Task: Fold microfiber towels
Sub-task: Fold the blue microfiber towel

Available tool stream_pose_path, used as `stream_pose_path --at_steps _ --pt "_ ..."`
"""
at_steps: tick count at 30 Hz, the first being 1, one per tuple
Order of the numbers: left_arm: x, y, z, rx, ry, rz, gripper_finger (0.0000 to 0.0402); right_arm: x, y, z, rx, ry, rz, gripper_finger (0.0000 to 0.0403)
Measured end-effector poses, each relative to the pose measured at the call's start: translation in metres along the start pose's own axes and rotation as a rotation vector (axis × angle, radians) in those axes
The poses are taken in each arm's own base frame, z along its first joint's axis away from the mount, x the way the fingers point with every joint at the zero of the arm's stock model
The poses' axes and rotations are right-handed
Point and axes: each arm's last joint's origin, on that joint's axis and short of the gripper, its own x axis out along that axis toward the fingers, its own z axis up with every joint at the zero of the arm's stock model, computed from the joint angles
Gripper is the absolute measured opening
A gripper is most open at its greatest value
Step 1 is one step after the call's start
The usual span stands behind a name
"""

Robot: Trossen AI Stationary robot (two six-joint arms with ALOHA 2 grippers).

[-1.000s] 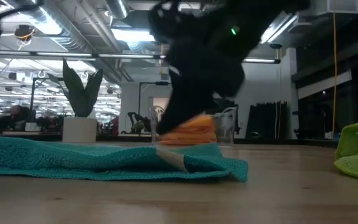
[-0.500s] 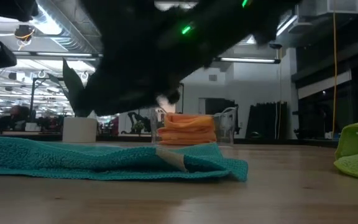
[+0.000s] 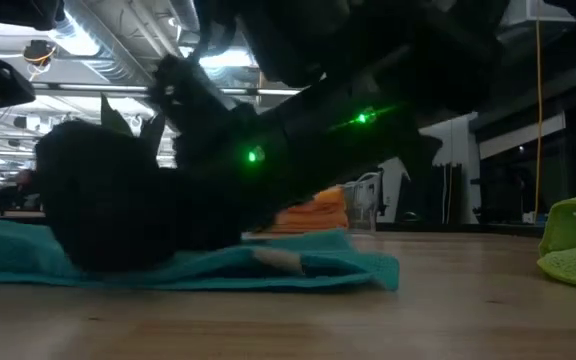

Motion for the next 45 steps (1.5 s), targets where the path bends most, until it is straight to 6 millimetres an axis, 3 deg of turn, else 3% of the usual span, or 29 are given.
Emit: stream_pose_path --at_steps 3,7,9,13,18,21,24,29,33,38,42,45 --pt "0.000 0.000 0.000 -0.001 -0.001 0.000 0.0111 0.005 -0.003 0.002 -0.187 0.066 0.159 0.0188" --pt "0.000 0.000 0.000 -0.004 -0.002 -0.001 0.0111 0.018 -0.020 0.006 -0.391 0.132 0.514 0.0188" --pt "0.000 0.000 0.000 -0.006 -0.003 -0.003 0.0111 0.025 -0.032 0.009 -0.447 0.130 0.667 0.0188" --pt "0.000 0.000 0.000 -0.007 -0.004 -0.003 0.0111 0.038 -0.061 0.023 -0.443 0.140 0.793 0.0188" --pt "0.000 -0.001 0.000 -0.006 -0.006 -0.005 0.0111 0.034 -0.086 0.061 -0.391 0.192 0.708 0.0188" --pt "0.000 -0.001 0.000 -0.003 -0.023 0.004 0.0111 0.018 -0.088 0.103 -0.368 0.136 0.608 0.0188" --pt "0.000 -0.001 0.000 -0.003 -0.026 0.006 0.0111 0.006 -0.086 0.125 -0.244 0.102 0.507 0.0188" --pt "0.000 0.000 0.001 -0.002 -0.049 0.025 0.0111 0.001 -0.061 0.111 -0.053 0.059 0.172 0.0188" --pt "0.000 0.000 0.001 0.001 -0.067 0.037 0.0111 -0.001 -0.036 0.076 0.001 0.039 -0.049 0.0188" --pt "0.000 0.000 0.001 0.000 -0.081 0.047 0.0111 -0.005 -0.011 0.055 0.123 -0.022 -0.051 0.0188" --pt "0.000 0.000 0.001 -0.004 -0.089 0.052 0.0111 -0.002 -0.007 0.028 0.161 -0.016 -0.156 0.0188" --pt "0.000 0.000 0.001 -0.005 -0.089 0.052 0.0111 0.002 -0.006 0.020 0.223 -0.024 -0.159 0.0188"
